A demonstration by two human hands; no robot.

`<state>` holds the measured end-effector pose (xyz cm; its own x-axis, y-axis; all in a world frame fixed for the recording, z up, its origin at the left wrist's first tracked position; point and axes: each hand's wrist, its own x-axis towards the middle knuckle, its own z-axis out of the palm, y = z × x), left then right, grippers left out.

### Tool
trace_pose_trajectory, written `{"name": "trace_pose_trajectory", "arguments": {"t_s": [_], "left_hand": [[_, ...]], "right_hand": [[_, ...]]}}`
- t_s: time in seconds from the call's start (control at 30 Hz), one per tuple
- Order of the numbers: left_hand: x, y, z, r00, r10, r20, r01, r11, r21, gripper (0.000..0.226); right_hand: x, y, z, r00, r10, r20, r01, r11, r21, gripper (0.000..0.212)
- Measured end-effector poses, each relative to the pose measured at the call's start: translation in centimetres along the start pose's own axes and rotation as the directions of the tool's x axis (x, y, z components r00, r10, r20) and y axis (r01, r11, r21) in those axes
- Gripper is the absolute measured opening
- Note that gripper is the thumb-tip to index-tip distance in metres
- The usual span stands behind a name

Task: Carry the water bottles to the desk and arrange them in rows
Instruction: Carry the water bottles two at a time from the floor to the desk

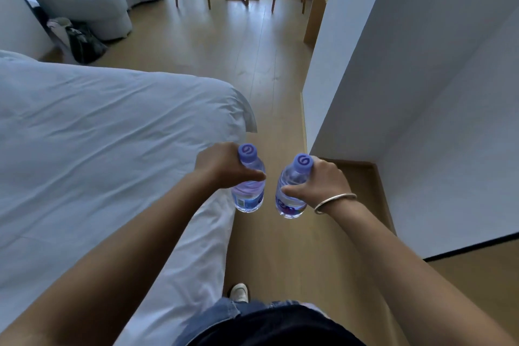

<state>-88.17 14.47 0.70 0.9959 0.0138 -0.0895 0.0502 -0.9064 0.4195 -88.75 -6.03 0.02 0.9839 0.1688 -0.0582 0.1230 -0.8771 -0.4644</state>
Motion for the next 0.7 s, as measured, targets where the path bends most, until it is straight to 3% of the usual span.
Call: {"name": "trace_pose_trajectory", "arguments": {"t_s": [0.37,0.7], "left_hand": [[16.0,-1.6,-1.7,0.998,-0.035,0.042,0.035,0.999,0.004,0.046],[37.5,2.1,-1.8,0.998,-0.049,0.037,0.047,0.998,0.048,0.048]], "right_hand": [[17.2,1.1,0.6,1.000,-0.021,-0.022,0.021,0.999,0.026,0.039],[38.6,5.9,-3.4,0.999,-0.032,0.016,0.031,0.998,0.055,0.039]]}}
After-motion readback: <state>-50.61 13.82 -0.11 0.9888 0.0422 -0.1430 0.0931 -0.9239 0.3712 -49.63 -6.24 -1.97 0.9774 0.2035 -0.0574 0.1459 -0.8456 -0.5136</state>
